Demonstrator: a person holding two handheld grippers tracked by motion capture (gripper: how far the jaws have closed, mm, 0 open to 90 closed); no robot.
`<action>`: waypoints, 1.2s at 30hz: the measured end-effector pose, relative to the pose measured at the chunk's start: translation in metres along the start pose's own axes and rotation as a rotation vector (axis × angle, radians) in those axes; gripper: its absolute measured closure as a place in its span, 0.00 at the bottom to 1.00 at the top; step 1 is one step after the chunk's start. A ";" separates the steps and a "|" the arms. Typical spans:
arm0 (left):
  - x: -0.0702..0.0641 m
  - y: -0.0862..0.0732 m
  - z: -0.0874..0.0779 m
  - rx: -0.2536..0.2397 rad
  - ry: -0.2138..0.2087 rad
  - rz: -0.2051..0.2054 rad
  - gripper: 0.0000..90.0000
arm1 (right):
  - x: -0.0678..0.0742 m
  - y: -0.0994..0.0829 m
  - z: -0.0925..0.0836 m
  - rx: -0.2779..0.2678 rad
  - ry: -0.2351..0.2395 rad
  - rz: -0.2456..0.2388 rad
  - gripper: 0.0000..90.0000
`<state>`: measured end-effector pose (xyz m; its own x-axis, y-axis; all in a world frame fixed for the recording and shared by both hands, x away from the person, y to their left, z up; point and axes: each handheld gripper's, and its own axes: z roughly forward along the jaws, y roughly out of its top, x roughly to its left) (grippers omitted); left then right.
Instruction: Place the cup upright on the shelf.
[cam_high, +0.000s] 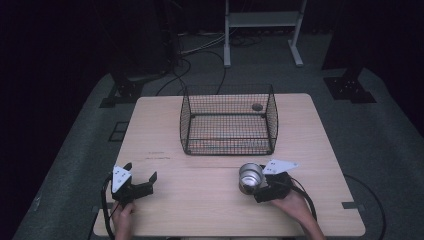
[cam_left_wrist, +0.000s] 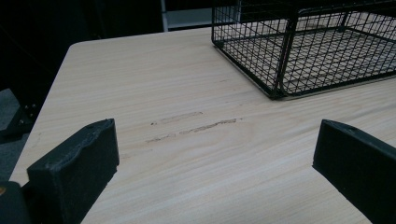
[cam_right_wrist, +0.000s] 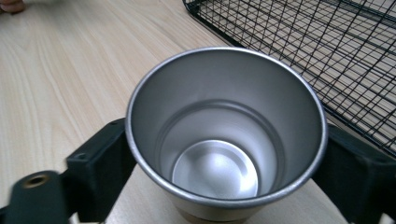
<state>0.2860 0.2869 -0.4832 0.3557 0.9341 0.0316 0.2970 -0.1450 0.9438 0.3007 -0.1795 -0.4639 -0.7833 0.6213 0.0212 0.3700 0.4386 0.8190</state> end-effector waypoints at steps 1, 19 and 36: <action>0.000 0.000 0.000 0.000 0.000 -0.004 0.00 | 0.000 0.000 0.000 0.001 -0.003 0.000 0.14; 0.002 0.000 0.000 -0.004 -0.008 -0.011 0.00 | 0.000 0.001 -0.001 0.002 -0.002 -0.021 0.20; 0.002 0.000 0.000 -0.003 -0.006 -0.012 0.00 | -0.009 0.042 -0.027 -0.030 0.088 -0.038 0.20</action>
<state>0.2863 0.2888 -0.4830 0.3573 0.9338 0.0188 0.2988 -0.1333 0.9450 0.3099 -0.1843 -0.4141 -0.8378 0.5446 0.0389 0.3250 0.4402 0.8370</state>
